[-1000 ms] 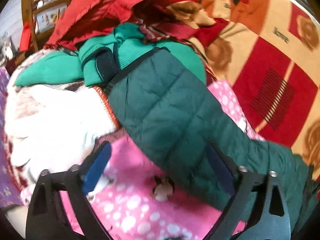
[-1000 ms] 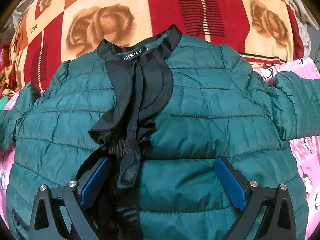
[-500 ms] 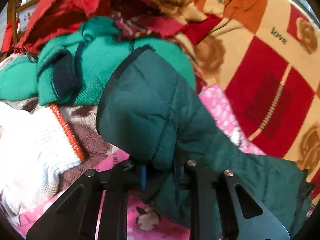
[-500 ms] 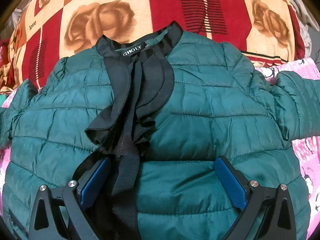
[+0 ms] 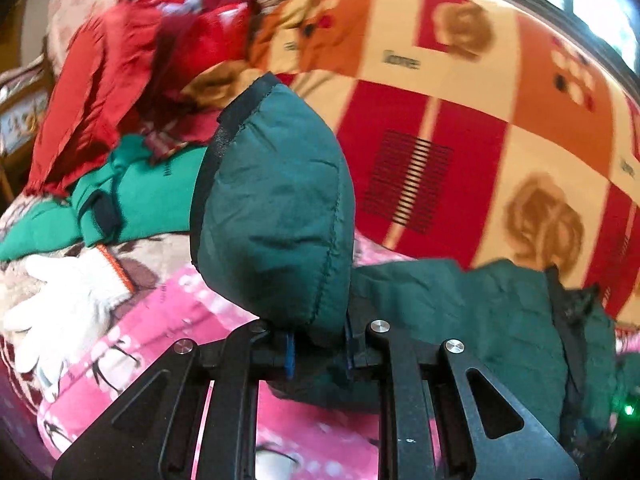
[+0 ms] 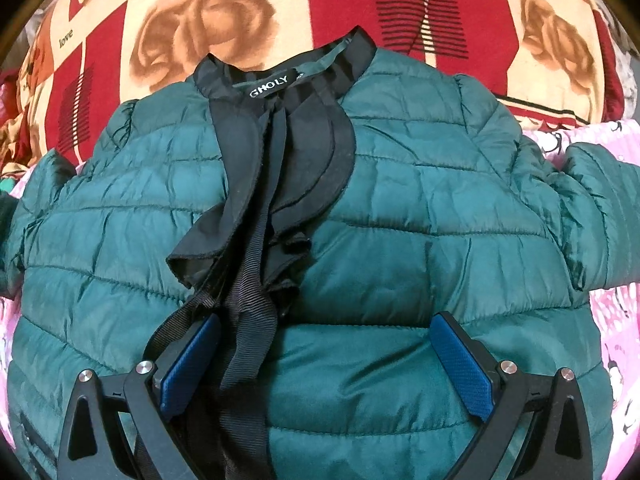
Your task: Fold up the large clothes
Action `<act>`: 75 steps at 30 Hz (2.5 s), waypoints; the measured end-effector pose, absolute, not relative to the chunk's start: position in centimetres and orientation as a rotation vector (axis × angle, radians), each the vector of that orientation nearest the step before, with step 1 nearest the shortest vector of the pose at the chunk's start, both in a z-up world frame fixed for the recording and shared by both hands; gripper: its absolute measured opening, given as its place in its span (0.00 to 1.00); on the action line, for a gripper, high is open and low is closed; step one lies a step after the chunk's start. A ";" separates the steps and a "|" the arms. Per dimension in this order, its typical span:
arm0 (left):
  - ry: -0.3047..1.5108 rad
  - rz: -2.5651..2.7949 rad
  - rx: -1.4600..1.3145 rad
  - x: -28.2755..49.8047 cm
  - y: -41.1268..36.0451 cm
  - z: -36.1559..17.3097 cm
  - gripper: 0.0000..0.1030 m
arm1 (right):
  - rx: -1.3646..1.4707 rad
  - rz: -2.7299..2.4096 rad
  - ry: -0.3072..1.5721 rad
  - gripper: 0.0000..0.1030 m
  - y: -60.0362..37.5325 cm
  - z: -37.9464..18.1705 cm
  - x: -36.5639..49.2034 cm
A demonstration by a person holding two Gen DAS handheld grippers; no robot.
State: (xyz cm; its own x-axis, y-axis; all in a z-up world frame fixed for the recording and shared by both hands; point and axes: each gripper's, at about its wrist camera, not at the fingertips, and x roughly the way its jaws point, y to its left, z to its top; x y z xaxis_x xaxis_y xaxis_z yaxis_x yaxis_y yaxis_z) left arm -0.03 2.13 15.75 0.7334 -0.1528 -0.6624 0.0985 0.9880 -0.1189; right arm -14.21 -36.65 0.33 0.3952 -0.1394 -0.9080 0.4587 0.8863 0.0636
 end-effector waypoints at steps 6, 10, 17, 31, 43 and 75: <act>0.729 -0.228 -0.021 -3.4 -2.6 16.5 0.15 | 0.281 -0.370 1.060 1.00 -37.4 3.5 -15.7; 0.735 -0.264 0.018 -5.0 -5.8 16.5 0.15 | 0.253 -0.375 1.005 1.00 -37.7 5.5 -17.5; 0.757 -0.322 0.033 -7.4 -10.0 16.1 0.15 | 0.250 -0.390 1.027 1.00 -39.0 5.2 -20.5; 0.776 -0.467 0.140 -11.9 -19.0 15.5 0.15 | 0.320 -0.454 1.032 1.00 -43.3 5.0 -24.7; 0.860 -0.541 0.210 -13.6 -26.5 11.9 0.15 | 0.326 -0.491 1.057 1.00 -46.1 4.1 -26.2; 0.933 -0.713 0.122 -14.5 -23.5 13.0 0.68 | 0.579 -0.440 1.063 1.00 -47.8 2.7 -27.1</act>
State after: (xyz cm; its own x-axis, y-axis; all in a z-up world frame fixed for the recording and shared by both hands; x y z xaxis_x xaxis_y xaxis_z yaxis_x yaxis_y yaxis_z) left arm -14.50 -23.52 13.00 0.3874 -0.5079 -0.7694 0.6087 0.7677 -0.2003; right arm -27.13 -47.78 2.70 0.4245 -0.0605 -0.9034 0.5958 0.7700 0.2284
